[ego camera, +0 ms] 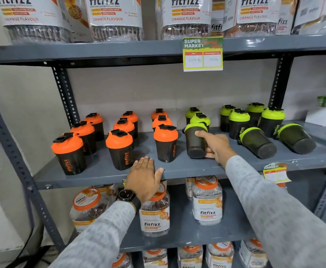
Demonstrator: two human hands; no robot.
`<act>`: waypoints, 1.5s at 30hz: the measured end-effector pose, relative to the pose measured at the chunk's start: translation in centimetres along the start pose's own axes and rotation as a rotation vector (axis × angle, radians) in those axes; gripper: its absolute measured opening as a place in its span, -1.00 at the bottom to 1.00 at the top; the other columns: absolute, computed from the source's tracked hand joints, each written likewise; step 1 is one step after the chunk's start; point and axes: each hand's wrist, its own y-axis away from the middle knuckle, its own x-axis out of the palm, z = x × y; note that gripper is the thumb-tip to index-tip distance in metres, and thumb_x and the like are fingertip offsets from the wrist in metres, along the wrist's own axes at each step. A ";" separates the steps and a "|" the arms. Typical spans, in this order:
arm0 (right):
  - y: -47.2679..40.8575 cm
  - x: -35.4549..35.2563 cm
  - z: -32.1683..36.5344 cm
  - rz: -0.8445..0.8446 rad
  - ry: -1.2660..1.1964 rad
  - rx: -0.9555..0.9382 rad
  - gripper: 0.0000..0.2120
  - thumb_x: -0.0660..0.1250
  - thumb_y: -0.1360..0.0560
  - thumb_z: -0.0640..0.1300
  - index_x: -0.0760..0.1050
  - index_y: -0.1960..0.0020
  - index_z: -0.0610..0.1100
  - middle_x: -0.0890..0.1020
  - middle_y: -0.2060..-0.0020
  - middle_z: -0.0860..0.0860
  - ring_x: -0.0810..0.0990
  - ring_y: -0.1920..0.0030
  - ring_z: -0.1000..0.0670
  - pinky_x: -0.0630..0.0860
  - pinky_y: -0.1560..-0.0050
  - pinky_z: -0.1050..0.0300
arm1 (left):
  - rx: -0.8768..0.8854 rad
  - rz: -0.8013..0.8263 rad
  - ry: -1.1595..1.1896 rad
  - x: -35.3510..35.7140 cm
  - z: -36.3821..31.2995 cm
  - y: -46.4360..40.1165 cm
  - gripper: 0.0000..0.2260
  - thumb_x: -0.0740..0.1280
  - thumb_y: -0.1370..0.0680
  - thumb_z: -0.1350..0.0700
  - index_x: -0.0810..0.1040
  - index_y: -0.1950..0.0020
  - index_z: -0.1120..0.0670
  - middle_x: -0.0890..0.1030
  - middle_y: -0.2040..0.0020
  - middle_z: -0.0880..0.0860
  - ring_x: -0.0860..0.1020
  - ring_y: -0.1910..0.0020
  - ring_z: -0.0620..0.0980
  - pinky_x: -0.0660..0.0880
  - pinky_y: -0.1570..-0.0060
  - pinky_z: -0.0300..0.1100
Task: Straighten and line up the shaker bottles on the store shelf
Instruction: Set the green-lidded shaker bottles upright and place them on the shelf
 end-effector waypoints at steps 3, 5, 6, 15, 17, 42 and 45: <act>0.3 0.3 -0.4 -0.132 0.046 -0.208 -0.41 0.64 -0.11 0.21 0.61 -0.01 -0.08 0.76 0.06 -0.14 0.75 0.08 -0.08 0.72 0.11 -0.08 | -0.003 -0.007 -0.005 0.1 0.0 0.0 -0.36 -0.11 -0.70 -0.23 0.24 -0.64 0.14 0.27 -0.64 0.14 0.21 -0.64 0.11 0.04 -0.65 0.01; 1.1 0.4 -1.1 -0.218 0.172 -0.345 -0.28 0.57 -0.12 0.34 0.56 -0.18 0.04 0.71 0.10 0.12 0.70 0.04 0.05 0.61 0.06 0.11 | -0.002 -0.003 -0.004 0.2 0.1 0.0 -0.36 -0.12 -0.70 -0.23 0.24 -0.65 0.13 0.27 -0.64 0.14 0.21 -0.64 0.11 0.04 -0.65 0.01; 1.4 0.5 -1.7 -0.233 0.228 -0.415 -0.23 0.56 -0.15 0.36 0.52 -0.27 0.07 0.66 0.12 0.21 0.67 0.05 0.10 0.54 0.10 0.18 | 0.000 -0.003 -0.002 0.2 0.1 0.0 -0.36 -0.12 -0.70 -0.23 0.23 -0.65 0.13 0.27 -0.64 0.14 0.21 -0.64 0.11 0.05 -0.65 0.01; 2.7 0.5 -6.0 -0.225 0.367 -0.683 -0.26 0.59 -0.33 0.15 0.32 -0.40 0.09 0.63 -0.12 0.07 0.64 -0.03 0.05 0.65 -0.02 0.01 | 0.001 0.002 0.015 0.3 0.2 -0.1 -0.35 -0.13 -0.70 -0.23 0.23 -0.65 0.12 0.26 -0.65 0.13 0.19 -0.65 0.11 0.04 -0.65 0.02; 2.8 0.5 -6.4 -0.239 0.376 -0.694 -0.27 0.59 -0.37 0.08 0.33 -0.43 0.05 0.62 -0.11 0.05 0.63 -0.03 0.03 0.66 -0.05 -0.06 | 0.005 -0.001 0.014 0.3 0.2 -0.1 -0.35 -0.13 -0.70 -0.23 0.23 -0.65 0.13 0.26 -0.65 0.14 0.20 -0.65 0.11 0.05 -0.65 0.03; -0.9 -13.5 0.5 -0.184 0.602 -0.921 -0.69 0.47 -0.49 -0.20 0.60 -0.22 -0.17 0.67 -0.02 -0.09 0.64 0.01 -0.10 0.60 -0.10 -0.18 | 0.154 -0.356 0.415 -1.5 -15.4 -1.1 -0.54 0.11 -0.68 -0.07 0.54 -0.47 0.10 0.58 -0.43 0.10 0.51 -0.46 0.03 0.35 -0.50 -0.11; -3.0 -17.5 2.4 -0.248 0.768 -0.865 -0.71 0.45 -0.49 -0.16 0.63 -0.21 -0.16 0.69 -0.07 -0.12 0.65 -0.09 -0.20 0.55 -0.15 -0.12 | 0.213 -0.221 0.385 -1.2 -20.6 -3.8 -0.52 0.06 -0.72 -0.06 0.41 -0.56 0.13 0.44 -0.55 0.12 0.33 -0.59 0.04 0.18 -0.60 -0.09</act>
